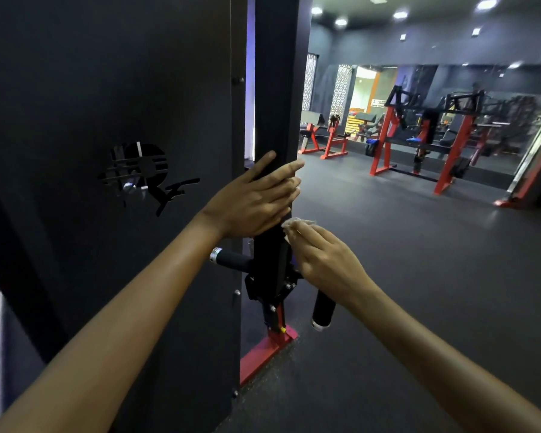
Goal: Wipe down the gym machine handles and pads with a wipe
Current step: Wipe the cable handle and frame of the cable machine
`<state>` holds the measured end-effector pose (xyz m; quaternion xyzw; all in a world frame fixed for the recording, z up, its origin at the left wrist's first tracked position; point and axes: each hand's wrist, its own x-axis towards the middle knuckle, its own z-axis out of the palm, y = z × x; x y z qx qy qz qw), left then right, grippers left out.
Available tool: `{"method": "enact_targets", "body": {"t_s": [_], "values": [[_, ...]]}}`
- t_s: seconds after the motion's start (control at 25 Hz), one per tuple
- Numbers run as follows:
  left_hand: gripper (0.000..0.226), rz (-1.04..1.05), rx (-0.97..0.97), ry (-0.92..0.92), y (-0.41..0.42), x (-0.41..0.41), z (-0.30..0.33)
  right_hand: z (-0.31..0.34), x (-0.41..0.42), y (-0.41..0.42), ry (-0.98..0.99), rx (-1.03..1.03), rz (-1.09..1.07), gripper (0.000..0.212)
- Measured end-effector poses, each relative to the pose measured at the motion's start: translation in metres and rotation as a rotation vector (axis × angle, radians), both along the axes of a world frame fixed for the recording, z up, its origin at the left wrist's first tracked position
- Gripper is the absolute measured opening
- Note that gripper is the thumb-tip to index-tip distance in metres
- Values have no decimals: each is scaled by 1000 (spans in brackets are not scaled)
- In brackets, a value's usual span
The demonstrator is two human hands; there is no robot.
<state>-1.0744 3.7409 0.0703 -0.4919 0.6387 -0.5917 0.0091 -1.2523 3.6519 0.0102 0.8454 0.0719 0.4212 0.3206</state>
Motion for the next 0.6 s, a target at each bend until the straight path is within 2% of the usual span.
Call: {"method": "enact_targets", "body": {"t_s": [0.16,0.28,0.6], "values": [[40,4,-5,16,0,-1,1,-12,-20,-18,91,-101,-39,27],[40,-4,-5,21,0,-2,1,-31,-42,-24,149,-140,-84,27],[39,15,7,51,2,-6,1,-101,-63,-16,75,61,-122,29]]}}
